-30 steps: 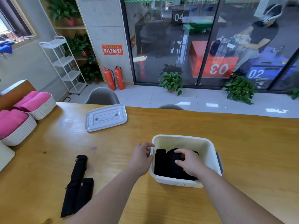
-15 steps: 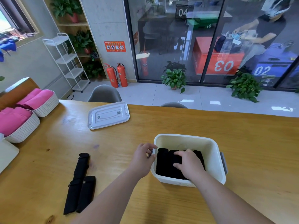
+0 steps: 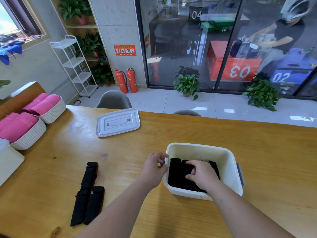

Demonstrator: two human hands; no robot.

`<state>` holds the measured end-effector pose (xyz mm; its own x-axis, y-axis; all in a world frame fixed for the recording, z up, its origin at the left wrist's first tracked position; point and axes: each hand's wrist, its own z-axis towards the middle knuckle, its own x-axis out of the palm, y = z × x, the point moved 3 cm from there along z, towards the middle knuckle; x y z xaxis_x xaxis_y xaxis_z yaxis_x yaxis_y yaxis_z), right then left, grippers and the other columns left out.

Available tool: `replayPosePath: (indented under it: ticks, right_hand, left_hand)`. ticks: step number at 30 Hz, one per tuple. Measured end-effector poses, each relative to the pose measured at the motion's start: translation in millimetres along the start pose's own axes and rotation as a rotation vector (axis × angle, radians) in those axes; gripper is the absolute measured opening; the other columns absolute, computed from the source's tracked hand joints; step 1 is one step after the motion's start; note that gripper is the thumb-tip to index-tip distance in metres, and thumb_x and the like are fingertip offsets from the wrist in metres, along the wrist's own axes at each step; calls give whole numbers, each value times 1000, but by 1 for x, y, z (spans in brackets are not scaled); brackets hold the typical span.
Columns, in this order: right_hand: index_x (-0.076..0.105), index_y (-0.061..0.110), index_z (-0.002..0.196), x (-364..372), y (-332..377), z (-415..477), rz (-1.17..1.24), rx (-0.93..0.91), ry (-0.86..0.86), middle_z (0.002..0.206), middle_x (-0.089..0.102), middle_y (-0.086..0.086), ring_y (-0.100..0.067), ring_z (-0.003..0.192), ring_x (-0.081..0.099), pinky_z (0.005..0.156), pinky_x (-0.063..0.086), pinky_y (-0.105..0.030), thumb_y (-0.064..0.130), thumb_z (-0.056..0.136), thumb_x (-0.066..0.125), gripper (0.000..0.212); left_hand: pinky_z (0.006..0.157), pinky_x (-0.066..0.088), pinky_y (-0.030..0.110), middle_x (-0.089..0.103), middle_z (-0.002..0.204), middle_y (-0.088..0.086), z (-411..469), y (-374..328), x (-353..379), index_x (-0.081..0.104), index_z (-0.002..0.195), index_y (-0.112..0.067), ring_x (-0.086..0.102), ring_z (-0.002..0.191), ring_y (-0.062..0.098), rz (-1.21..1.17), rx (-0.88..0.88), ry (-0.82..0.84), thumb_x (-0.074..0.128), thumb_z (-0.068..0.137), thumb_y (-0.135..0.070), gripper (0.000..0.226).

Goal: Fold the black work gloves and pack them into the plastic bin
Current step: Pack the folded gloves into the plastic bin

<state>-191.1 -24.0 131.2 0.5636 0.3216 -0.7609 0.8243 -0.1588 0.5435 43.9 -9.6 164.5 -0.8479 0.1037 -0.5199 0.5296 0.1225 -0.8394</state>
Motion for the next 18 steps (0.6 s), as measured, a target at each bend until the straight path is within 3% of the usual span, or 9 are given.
replayPosePath:
  ticks: [2,6,10,13,18]
  right_hand:
    - [59,41,145,-9,8,-2,9,-25,-23,90,68,13,-4,81,65,71,51,-25,35,87,85,64]
    - [62,45,140,-26,33,-4,118,-79,-81,97,67,15,-5,83,66,72,52,-24,44,85,86,60]
    - [65,49,132,-33,71,-7,214,-175,-109,99,69,17,-2,87,65,78,55,-27,49,85,86,52]
    - [65,48,131,-28,101,-14,288,-245,-69,102,69,16,-3,89,66,79,53,-25,48,86,86,50]
    - [66,46,130,0,147,-19,279,-332,28,103,71,15,-6,86,67,71,52,-19,41,87,86,48]
  left_hand:
    - [79,62,25,61,120,-18,-2,-3,-6,67,115,-45,61,103,-8,-78,5,-12,76,96,-35,23]
    - [73,51,10,64,122,-20,-6,-2,-26,66,118,-44,62,103,-9,-103,3,-69,78,94,-41,27]
    - [78,53,20,66,119,-20,-11,15,-46,66,120,-43,64,100,-9,-93,-46,-123,79,93,-46,30]
    - [73,51,19,66,119,-21,-21,32,-59,66,118,-43,66,101,-6,-70,-94,-156,79,92,-48,30]
    - [75,49,22,62,123,-18,-46,74,-78,62,126,-43,62,107,0,18,-212,-156,75,95,-50,35]
